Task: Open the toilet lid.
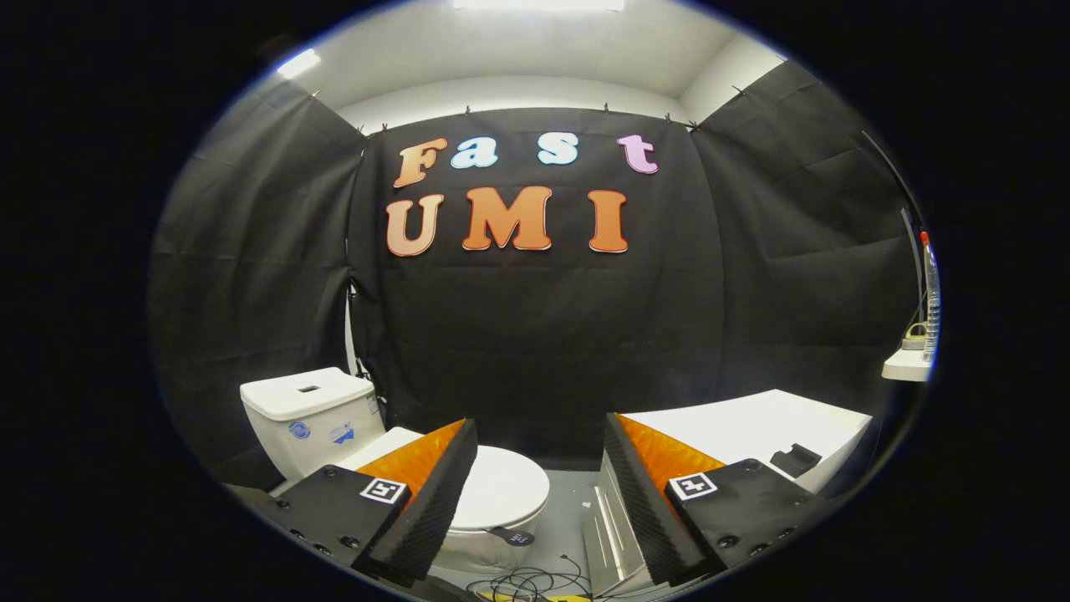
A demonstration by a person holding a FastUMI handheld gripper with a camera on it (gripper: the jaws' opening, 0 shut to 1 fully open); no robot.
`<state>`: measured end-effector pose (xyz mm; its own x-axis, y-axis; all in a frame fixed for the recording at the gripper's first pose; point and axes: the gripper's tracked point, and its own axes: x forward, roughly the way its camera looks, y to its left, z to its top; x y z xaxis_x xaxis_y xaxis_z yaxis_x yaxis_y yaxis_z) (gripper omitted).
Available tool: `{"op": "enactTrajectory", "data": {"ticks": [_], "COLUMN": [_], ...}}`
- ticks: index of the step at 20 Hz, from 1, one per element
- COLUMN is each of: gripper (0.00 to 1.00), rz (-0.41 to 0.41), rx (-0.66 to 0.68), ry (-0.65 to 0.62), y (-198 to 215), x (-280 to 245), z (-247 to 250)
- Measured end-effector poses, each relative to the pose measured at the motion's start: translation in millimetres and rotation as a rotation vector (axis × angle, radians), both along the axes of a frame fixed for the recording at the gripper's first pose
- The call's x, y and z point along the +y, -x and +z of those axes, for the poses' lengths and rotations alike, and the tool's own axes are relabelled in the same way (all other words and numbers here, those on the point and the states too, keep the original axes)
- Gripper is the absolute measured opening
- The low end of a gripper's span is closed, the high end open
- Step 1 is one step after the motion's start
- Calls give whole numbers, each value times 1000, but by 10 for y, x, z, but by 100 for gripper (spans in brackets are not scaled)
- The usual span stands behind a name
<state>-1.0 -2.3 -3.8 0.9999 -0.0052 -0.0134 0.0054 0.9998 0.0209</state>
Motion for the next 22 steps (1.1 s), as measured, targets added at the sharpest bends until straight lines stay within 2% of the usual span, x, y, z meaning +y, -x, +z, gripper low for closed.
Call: {"op": "enactTrajectory", "data": {"ticks": [13, 19, 22], "gripper": [98, 98, 98], "rz": [13, 6, 37], "rx": [6, 9, 5], "ry": [31, 2, -72], "y": [-3, -18, -12], "x": [51, 5, 87], "z": [-21, -26, -1]}}
